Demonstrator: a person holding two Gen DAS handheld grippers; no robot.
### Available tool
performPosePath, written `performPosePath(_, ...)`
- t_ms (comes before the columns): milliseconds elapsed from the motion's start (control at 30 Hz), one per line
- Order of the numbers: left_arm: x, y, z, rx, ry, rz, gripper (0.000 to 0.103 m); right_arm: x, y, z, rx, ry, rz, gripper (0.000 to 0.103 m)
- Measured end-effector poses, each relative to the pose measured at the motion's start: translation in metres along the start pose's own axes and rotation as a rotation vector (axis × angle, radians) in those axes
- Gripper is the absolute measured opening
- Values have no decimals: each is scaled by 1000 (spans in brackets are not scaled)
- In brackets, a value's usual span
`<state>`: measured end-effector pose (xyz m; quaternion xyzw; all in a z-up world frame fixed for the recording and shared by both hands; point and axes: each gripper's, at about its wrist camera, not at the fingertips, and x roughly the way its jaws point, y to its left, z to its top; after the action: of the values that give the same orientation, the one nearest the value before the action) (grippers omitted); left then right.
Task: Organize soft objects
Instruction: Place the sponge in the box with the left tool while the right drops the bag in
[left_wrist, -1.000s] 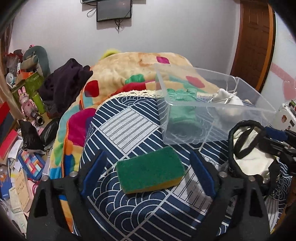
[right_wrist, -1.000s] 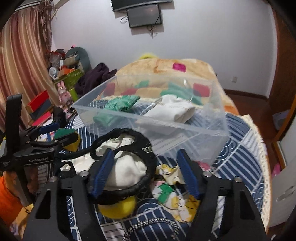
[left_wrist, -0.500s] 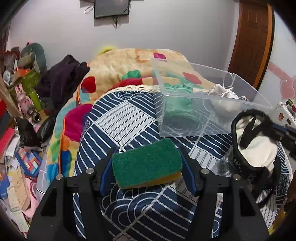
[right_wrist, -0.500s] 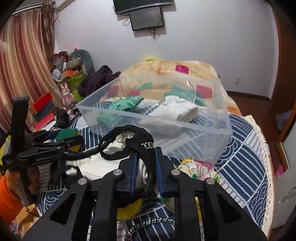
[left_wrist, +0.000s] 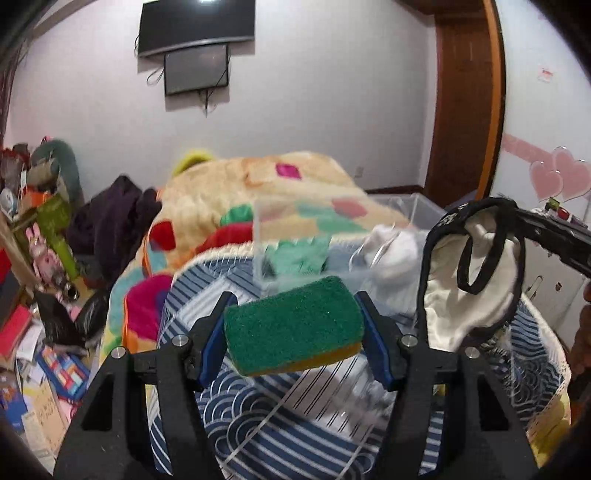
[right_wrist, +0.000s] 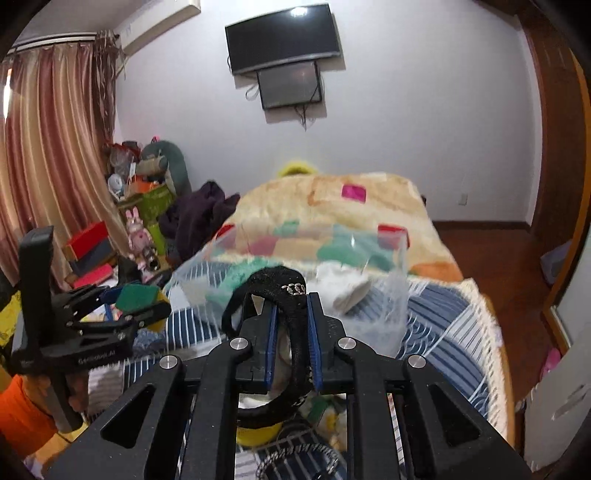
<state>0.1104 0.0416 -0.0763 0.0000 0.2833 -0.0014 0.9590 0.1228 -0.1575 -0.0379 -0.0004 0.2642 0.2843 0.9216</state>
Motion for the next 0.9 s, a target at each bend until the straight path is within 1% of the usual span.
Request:
performPosePath(167,-1,-5,24,-12,-36,-39,64,-6,-5,27,-3,-79,-23,12)
performPosePath(300,6,-7,40,-18,-48,-53,64,-6,-5,45,-16,-120,-37,12)
performPosePath(367,11,-8,45,-21,-45,-61,64,-6,-3,50,-30,-134,-52,12)
performPosePath(467,23,-11,51,-21,-36,-65,64,-3,-1,58,-54,-158,-99,12)
performPosePath(567,40,-11,55,-31,-1,-81,64,3,-5,62,-55,-169,-137,12)
performPosePath(600,47,-11,55,-36,18,-88,64,6,-6,62,-56,-169,-156,12)
performPosePath(667,59,-14,52,-38,52,-96,64,12,-10,60,-51,-154,-164,12)
performPosePath(767,73,-16,50,-32,87,-97,64,26,-12,51,-55,-107,-178,12)
performPosePath(900,84,-24,49,-6,105,-91,64,38,-15,40,-64,-47,-186,12)
